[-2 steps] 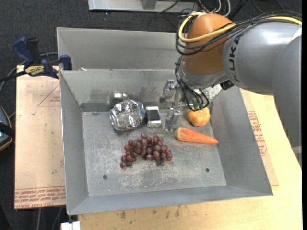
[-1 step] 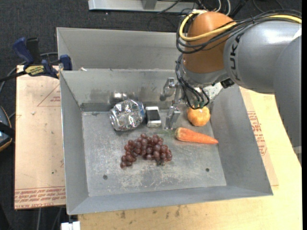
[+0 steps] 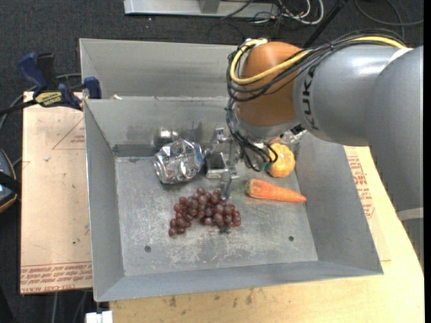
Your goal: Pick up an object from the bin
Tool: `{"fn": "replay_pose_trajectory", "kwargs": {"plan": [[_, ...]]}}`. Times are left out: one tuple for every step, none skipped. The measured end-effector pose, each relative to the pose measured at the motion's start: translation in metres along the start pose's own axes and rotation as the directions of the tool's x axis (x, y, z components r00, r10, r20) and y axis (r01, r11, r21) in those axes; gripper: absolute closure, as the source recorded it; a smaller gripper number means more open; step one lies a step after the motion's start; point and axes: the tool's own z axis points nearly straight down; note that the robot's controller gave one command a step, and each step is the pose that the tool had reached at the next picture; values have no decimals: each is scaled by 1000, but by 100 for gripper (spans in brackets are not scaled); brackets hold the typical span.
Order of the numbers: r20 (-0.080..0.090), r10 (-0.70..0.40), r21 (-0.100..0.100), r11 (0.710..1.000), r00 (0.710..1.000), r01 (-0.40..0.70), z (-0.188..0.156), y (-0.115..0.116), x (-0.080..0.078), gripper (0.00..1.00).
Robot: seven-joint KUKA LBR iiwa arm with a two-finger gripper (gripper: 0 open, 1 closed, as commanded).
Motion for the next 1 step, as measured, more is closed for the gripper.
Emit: {"fn": "replay_pose_trajectory", "kwargs": {"plan": [[-5, -72, -3, 997, 997, 72, -2, 48, 9, 0]]}}
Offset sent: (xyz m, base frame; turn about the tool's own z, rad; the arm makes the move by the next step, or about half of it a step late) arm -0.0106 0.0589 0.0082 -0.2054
